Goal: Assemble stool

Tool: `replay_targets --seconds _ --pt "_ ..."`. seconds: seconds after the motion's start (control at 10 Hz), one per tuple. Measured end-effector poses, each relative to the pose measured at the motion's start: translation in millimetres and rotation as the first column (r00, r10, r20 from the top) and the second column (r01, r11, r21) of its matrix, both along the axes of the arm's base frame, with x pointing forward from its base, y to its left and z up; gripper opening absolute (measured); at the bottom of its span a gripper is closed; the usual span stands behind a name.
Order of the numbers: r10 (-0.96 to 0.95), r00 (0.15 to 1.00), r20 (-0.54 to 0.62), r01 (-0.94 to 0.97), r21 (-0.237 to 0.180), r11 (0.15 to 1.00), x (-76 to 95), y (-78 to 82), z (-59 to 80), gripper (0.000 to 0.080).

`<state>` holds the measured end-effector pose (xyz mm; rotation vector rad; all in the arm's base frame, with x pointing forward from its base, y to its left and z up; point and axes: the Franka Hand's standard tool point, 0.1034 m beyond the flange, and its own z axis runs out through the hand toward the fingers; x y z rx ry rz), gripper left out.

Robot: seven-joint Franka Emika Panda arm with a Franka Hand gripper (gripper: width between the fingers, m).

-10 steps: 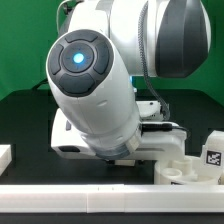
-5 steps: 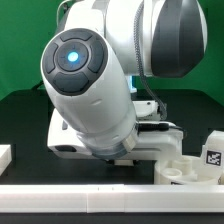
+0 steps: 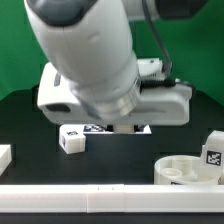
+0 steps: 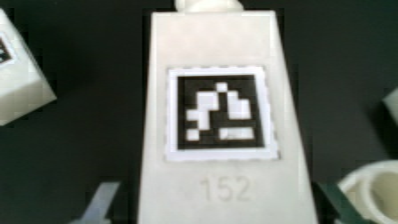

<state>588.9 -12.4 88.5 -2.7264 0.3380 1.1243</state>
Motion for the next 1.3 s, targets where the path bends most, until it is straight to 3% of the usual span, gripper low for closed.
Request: replay_targets --seconds 0.3,0.5,0.7,1.0,1.2,1.3 --pt "-0.01 0.998 0.061 0.01 -0.012 1.0 8.6 -1.6 -2.7 0.0337" --pt "-0.015 0.984 0.18 0.022 -0.037 0.999 27.2 -3.6 -4.7 0.0337" --pt "-0.023 0.954 0.299 0.041 -0.053 0.998 42.6 -10.2 4.8 0.0337" --pt "-0.038 0.872 0.488 0.087 -0.079 0.993 73.3 -6.1 42.7 0.0337" --pt "-0.036 0.805 0.592 0.119 -0.101 0.988 73.8 -6.5 39.5 0.0337" --pt "-0.028 0.747 0.664 0.14 -0.116 0.983 83.8 -8.5 40.1 0.0337"
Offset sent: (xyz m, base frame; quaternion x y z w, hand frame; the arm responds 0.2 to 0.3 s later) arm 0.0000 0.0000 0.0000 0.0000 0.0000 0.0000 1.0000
